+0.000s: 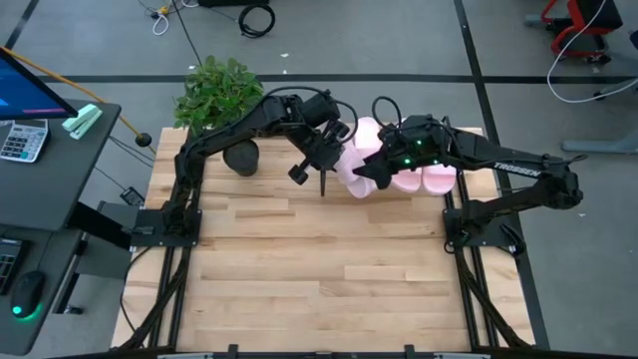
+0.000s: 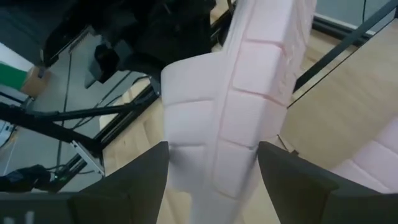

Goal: Pick and place slides into the shelf
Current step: Put the pink slide on the shelf

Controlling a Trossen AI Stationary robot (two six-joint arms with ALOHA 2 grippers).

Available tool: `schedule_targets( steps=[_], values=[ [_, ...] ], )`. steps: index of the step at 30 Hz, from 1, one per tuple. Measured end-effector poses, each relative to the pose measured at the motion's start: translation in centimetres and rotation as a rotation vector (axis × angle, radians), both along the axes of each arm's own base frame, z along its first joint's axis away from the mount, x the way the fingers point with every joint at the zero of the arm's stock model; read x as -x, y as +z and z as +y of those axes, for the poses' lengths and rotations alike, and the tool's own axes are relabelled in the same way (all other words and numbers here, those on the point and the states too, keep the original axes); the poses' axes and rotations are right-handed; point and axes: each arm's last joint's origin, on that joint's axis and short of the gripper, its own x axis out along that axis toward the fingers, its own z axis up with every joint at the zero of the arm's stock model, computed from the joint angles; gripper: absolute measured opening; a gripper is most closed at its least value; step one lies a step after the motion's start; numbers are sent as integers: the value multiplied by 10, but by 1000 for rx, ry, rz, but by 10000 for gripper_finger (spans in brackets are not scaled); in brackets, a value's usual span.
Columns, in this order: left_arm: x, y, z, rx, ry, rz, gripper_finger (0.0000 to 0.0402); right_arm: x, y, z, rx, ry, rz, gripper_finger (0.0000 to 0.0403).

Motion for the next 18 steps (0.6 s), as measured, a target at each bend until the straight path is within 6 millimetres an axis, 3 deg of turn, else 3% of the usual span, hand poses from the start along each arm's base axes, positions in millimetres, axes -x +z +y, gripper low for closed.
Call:
schedule_targets(
  steps=[11, 15, 18],
  values=[
    [5, -2, 9, 14, 20, 28, 12, 11, 7, 1, 156, 78, 1, 247],
    [9, -2, 19, 17, 48, 41, 12, 25, 16, 10, 340, 241, 30, 237],
    [13, -3, 27, 23, 75, 50, 12, 30, 29, 28, 604, 445, -4, 232]
  ],
)
